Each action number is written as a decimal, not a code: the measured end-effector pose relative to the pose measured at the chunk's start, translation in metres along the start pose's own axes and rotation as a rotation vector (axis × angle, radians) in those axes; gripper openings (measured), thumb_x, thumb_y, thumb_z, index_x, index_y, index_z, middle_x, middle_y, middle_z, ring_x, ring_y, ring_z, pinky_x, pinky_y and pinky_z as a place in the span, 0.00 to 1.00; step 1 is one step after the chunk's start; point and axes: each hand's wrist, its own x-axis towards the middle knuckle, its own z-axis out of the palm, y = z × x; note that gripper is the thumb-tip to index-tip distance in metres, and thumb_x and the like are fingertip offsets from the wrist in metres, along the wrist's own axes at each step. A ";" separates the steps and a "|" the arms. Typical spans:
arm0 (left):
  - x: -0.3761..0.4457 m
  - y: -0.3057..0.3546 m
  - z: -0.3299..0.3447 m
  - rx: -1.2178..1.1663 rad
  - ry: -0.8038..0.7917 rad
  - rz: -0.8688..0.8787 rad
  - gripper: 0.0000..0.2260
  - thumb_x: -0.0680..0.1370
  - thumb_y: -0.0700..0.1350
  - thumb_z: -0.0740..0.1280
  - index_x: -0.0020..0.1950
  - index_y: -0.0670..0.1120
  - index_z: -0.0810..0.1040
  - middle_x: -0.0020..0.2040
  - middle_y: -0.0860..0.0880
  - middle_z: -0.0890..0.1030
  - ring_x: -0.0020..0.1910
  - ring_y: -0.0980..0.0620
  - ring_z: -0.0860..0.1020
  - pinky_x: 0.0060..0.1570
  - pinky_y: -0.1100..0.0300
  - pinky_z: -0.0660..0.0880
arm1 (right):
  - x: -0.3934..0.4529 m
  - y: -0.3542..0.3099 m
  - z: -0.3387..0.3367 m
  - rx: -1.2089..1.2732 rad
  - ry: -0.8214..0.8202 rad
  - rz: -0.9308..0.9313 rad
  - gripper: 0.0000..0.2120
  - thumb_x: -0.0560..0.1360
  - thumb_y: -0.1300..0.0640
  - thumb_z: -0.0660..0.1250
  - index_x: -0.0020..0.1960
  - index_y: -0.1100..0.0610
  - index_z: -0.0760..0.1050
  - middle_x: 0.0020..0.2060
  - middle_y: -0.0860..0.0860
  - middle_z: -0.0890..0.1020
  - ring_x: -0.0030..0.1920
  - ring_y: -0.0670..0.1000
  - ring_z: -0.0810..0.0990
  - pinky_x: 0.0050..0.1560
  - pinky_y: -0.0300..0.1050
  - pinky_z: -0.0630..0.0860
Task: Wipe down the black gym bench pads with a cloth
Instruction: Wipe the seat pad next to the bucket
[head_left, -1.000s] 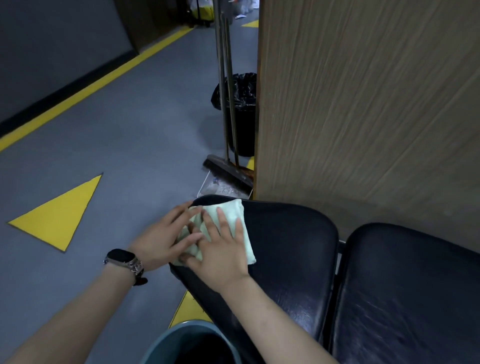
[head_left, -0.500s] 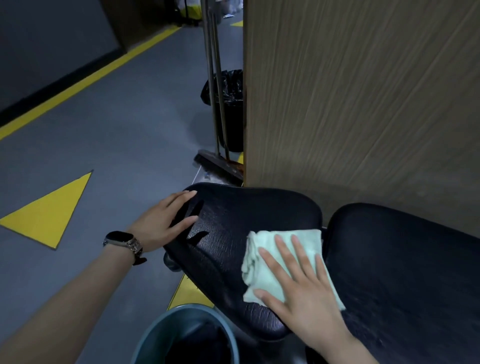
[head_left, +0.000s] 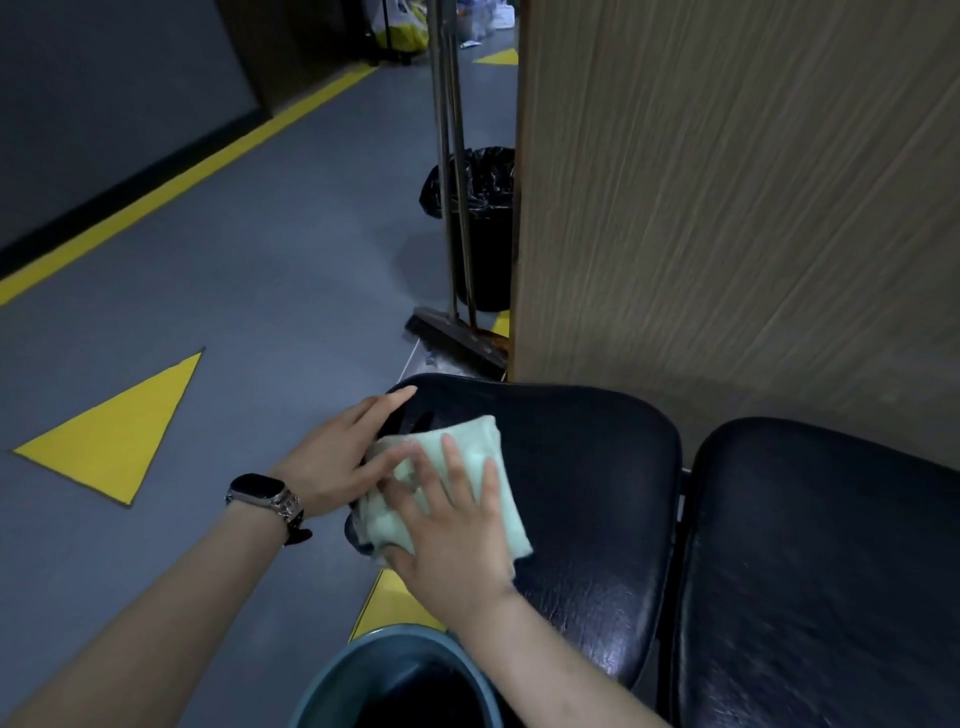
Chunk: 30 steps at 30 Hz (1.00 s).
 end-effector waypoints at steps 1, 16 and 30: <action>0.000 -0.001 0.000 -0.008 0.003 0.006 0.31 0.73 0.70 0.49 0.74 0.60 0.52 0.69 0.55 0.67 0.62 0.54 0.72 0.60 0.55 0.71 | 0.009 -0.005 -0.001 -0.004 0.012 -0.025 0.33 0.71 0.35 0.63 0.73 0.46 0.64 0.76 0.51 0.60 0.76 0.60 0.46 0.68 0.66 0.38; 0.002 -0.004 0.007 0.086 0.022 0.004 0.34 0.72 0.72 0.47 0.75 0.58 0.54 0.66 0.54 0.71 0.63 0.53 0.69 0.59 0.58 0.68 | 0.002 0.001 0.003 0.001 0.029 0.011 0.35 0.62 0.32 0.68 0.66 0.44 0.72 0.69 0.48 0.72 0.74 0.57 0.61 0.68 0.65 0.50; 0.001 0.000 0.005 0.033 0.037 -0.017 0.33 0.72 0.73 0.47 0.74 0.60 0.54 0.67 0.55 0.69 0.66 0.53 0.69 0.61 0.49 0.70 | -0.137 0.081 0.011 -0.012 0.197 -0.015 0.40 0.61 0.27 0.62 0.71 0.40 0.66 0.71 0.48 0.69 0.72 0.54 0.63 0.63 0.61 0.61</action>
